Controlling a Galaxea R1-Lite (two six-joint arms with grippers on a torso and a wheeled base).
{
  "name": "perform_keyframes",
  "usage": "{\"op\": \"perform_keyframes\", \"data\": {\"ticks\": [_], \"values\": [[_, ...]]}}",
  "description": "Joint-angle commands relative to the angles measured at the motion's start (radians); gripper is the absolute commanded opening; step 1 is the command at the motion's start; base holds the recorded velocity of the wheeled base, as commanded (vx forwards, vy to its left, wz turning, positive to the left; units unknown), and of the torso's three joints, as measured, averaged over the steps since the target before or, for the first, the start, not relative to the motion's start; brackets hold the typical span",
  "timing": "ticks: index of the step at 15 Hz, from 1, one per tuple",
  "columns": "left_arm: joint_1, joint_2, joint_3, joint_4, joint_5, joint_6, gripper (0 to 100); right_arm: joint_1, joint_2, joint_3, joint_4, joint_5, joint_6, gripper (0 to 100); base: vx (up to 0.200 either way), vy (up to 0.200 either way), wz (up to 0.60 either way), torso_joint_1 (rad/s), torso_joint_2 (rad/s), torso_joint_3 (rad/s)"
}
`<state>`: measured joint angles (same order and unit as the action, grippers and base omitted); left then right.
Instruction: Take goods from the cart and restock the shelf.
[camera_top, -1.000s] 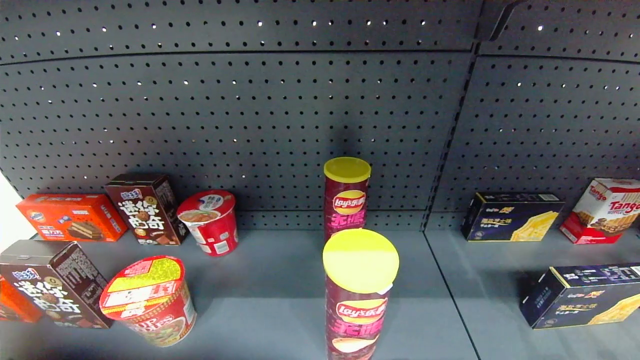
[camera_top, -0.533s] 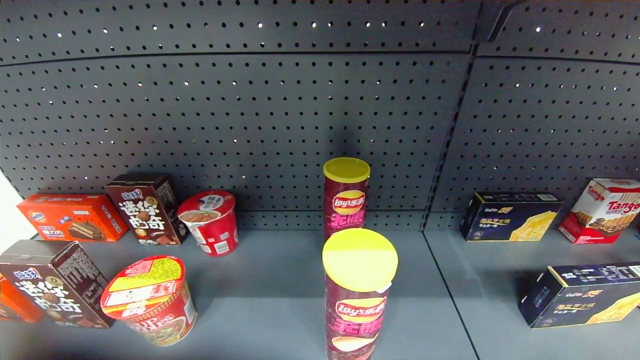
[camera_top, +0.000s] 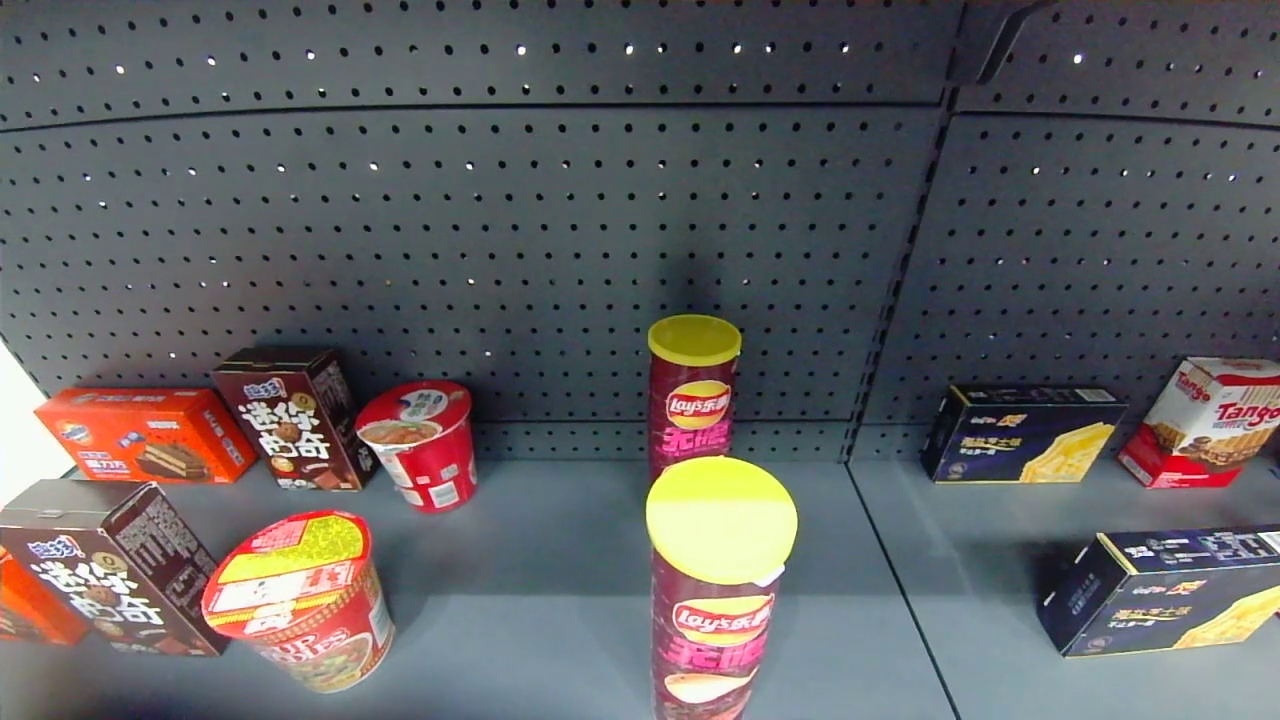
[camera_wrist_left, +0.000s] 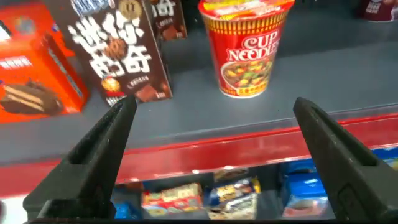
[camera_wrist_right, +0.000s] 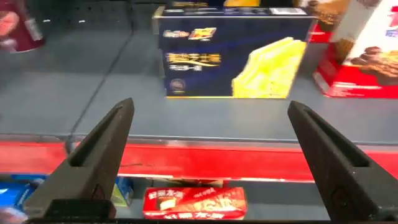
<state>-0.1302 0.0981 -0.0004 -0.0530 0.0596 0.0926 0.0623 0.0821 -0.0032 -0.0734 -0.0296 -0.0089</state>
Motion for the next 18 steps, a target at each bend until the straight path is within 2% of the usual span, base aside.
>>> {"op": "perform_keyframes", "data": {"ticks": [1,3,4,5,6,7,10,12,18], "values": [[0.006,0.008,-0.006,0.018,0.003,-0.04,100,0.001,0.005,0.002,0.003,0.002,-0.003,100,0.0,0.0,0.0,0.0,0.0,0.0],[0.006,0.008,-0.01,0.024,0.0,-0.045,100,-0.001,0.005,0.0,0.007,0.007,-0.016,100,0.0,0.0,0.0,0.0,0.0,0.0],[0.006,0.006,-0.007,0.015,-0.029,-0.047,100,-0.001,0.005,0.0,0.009,-0.004,-0.017,100,0.0,0.0,0.0,0.0,0.0,0.0],[0.006,0.006,-0.007,0.015,-0.069,-0.059,100,-0.001,0.005,0.0,0.009,-0.006,-0.017,100,0.0,0.0,0.0,0.0,0.0,0.0],[0.004,0.006,-0.009,0.015,-0.095,-0.085,100,-0.001,0.005,0.0,0.009,-0.007,-0.019,100,0.0,0.0,0.0,0.0,0.0,0.0],[0.004,0.006,-0.01,0.016,-0.103,-0.099,100,-0.001,0.005,0.0,0.011,-0.006,-0.034,100,0.0,0.0,0.0,0.0,0.0,0.0],[0.006,0.006,-0.003,0.01,-0.098,-0.083,100,-0.001,0.005,0.0,0.011,0.003,-0.054,100,-0.133,0.0,0.0,0.002,0.0,0.0],[0.006,0.005,-0.003,0.062,-0.07,-0.07,100,-0.001,0.005,0.0,0.011,0.003,-0.054,100,0.0,0.0,0.0,0.0,0.0,0.0],[0.006,0.006,-0.001,0.053,-0.066,-0.076,100,-0.001,0.005,0.0,0.011,0.011,-0.045,100,-0.033,0.0,0.0,0.0,0.0,0.0]]}}
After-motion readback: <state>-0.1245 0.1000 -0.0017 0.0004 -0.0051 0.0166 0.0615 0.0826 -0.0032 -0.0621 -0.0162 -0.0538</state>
